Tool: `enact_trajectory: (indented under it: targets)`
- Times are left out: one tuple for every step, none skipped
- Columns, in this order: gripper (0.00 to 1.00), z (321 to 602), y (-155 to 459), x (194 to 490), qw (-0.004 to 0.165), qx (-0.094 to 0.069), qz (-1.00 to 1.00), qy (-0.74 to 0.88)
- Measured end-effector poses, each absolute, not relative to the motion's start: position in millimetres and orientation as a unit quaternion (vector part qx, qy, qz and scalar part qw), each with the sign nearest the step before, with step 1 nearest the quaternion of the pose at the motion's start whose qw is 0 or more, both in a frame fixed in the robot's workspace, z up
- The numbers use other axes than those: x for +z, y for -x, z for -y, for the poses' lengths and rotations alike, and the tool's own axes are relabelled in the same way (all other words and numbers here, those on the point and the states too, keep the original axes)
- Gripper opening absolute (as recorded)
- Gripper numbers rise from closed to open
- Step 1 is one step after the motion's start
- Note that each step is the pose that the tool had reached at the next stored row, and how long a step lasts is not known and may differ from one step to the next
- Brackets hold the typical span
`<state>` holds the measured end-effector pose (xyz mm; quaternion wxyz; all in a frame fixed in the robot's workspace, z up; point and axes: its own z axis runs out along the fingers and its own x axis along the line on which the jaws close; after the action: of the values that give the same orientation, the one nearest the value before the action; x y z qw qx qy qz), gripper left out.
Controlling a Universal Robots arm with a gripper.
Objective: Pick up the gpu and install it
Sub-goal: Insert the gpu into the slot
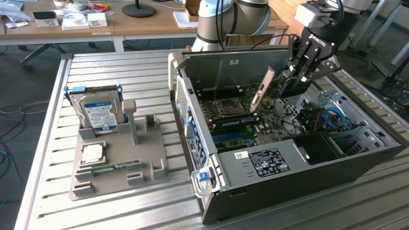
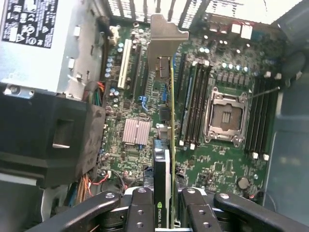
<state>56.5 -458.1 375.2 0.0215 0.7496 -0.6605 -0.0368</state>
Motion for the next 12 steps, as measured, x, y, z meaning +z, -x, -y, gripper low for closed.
enact_trajectory:
  targets:
    - [0.27, 458.1, -56.4, 374.7, 0.021, -0.037, 0.664, -0.746]
    - [0.27, 458.1, -56.3, 374.2, 0.020, -0.037, 0.667, -0.744]
    - [0.27, 458.1, -56.1, 373.8, 0.019, -0.037, 0.670, -0.741]
    - [0.27, 458.1, -55.8, 373.4, 0.018, -0.037, 0.672, -0.739]
    - [0.27, 458.0, -55.2, 373.0, 0.016, -0.037, 0.674, -0.737]
    - [0.27, 457.9, -54.5, 372.6, 0.014, -0.037, 0.676, -0.736]
    - [0.27, 457.9, -53.6, 372.1, 0.013, -0.036, 0.677, -0.735]
    - [0.27, 457.9, -52.7, 371.8, 0.012, -0.036, 0.679, -0.733]
    - [0.27, 457.9, -51.8, 371.5, 0.011, -0.035, 0.680, -0.732]
    - [0.27, 457.9, -50.9, 371.1, 0.009, -0.035, 0.682, -0.731]
    - [0.27, 457.9, -49.9, 370.9, 0.008, -0.035, 0.683, -0.730]
    - [0.27, 457.8, -49.5, 370.7, 0.007, -0.035, 0.683, -0.729]
